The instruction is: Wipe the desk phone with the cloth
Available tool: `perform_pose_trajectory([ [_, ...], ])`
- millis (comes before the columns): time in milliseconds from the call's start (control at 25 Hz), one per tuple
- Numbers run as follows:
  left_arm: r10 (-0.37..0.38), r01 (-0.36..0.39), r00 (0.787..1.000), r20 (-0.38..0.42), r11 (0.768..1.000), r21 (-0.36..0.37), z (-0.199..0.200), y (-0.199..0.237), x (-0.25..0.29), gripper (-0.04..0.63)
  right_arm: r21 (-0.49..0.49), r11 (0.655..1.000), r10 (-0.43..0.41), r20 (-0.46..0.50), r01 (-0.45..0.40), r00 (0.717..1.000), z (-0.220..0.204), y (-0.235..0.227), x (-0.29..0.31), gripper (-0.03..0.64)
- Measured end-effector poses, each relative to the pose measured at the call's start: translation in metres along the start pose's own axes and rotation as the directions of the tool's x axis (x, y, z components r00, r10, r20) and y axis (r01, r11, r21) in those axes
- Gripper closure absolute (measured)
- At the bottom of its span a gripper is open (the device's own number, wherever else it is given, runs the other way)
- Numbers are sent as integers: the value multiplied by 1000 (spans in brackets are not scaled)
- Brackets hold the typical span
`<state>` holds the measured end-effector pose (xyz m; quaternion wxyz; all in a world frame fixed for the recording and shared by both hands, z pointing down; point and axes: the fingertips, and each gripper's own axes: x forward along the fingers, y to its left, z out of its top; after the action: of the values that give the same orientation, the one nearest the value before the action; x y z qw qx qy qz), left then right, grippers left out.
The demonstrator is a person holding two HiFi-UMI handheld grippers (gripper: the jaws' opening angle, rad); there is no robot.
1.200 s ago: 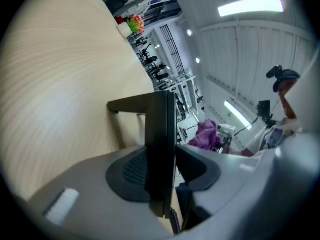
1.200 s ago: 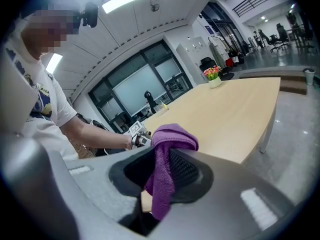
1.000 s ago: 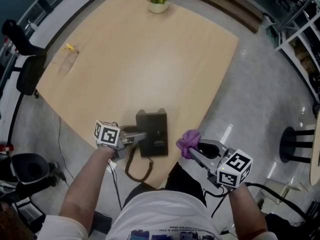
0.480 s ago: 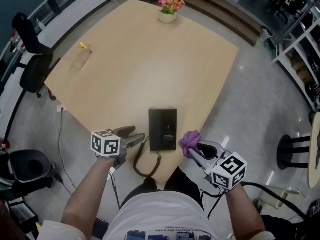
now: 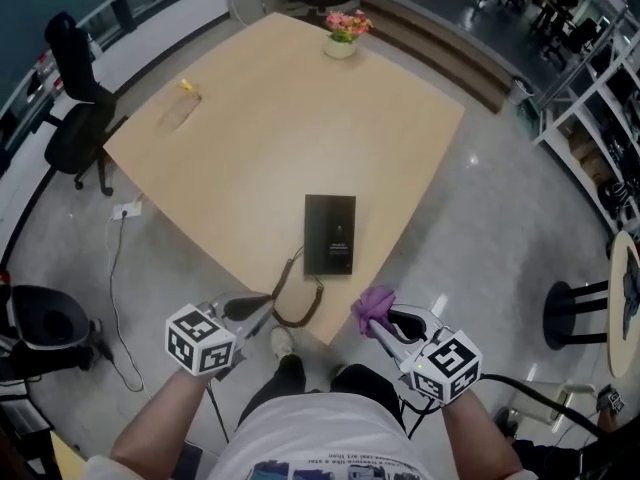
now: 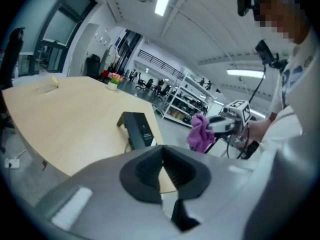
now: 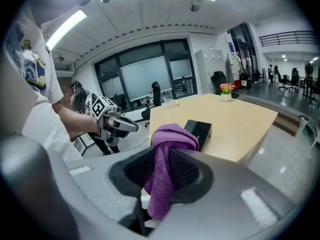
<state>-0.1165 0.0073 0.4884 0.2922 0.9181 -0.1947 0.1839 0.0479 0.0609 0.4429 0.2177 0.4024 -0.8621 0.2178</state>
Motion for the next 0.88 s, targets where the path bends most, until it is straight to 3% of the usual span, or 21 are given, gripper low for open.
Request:
perform_pose_trajectory([
  [80, -9, 9, 1000, 22, 1000, -5, -6, -30, -5, 590, -44, 999, 26, 14, -25, 1000, -4, 12, -9, 526],
  [240, 48, -50, 998, 38, 997, 50, -25, -88, -12, 589, -126, 990, 79, 77, -69, 994, -14, 33, -35, 526],
  [480, 87, -85, 983, 162, 996, -19, -49, -188, -27, 589, -192, 973, 151, 104, -129, 983, -53, 74, -92, 526],
  [680, 107, -106, 984, 145, 994, -14, -80, -251, -47, 589, -216, 961, 197, 105, -171, 975, -88, 114, -135, 526],
  [880, 93, -100, 986, 137, 994, 42, -95, -284, -67, 589, -184, 973, 160, 107, -139, 981, -113, 136, -162, 526],
])
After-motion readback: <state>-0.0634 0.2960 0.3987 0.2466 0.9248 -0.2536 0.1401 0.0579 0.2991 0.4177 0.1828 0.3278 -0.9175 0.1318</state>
